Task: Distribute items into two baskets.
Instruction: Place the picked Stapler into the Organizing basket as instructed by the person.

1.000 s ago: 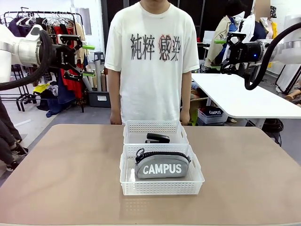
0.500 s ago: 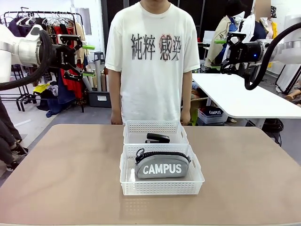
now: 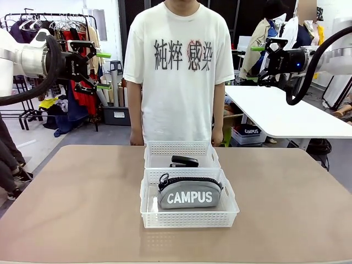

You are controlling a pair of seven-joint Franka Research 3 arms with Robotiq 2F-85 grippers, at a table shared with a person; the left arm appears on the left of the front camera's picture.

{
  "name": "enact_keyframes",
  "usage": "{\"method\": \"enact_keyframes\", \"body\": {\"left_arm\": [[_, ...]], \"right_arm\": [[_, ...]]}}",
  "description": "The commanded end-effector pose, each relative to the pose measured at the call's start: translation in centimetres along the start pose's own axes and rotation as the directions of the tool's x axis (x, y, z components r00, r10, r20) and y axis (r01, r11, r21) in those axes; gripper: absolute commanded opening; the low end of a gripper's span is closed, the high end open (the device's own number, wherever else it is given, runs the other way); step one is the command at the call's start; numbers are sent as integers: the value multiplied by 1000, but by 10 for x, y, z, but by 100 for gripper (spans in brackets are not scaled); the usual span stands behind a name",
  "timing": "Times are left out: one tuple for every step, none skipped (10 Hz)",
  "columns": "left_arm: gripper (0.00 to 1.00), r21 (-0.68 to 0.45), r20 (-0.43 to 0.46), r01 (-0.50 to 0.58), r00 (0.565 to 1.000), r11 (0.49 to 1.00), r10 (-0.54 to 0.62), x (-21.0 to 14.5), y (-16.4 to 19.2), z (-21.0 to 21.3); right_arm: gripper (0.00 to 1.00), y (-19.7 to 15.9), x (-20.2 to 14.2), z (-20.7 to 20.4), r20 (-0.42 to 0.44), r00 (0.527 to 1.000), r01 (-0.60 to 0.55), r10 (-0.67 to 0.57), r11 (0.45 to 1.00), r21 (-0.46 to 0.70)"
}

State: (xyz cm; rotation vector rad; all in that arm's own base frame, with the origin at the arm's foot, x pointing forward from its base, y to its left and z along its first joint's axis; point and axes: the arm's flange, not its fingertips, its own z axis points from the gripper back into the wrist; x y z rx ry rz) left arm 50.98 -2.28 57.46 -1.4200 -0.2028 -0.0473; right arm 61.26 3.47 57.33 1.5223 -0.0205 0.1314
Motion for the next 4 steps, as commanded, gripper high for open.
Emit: {"method": "enact_keyframes", "body": {"left_arm": [[100, -3, 0, 3, 1000, 1000, -3, -2, -2, 0], [100, -3, 0, 3, 1000, 1000, -3, -2, -2, 0], [100, -3, 0, 3, 1000, 1000, -3, -2, -2, 0], [100, -3, 0, 3, 1000, 1000, -3, -2, -2, 0]], "right_arm": [[100, 2, -2, -1, 0, 1000, 0, 0, 1000, 6], [100, 2, -2, -1, 0, 1000, 0, 0, 1000, 6], [100, 2, -2, -1, 0, 1000, 0, 0, 1000, 6], [100, 2, -2, -1, 0, 1000, 0, 0, 1000, 6]]}}
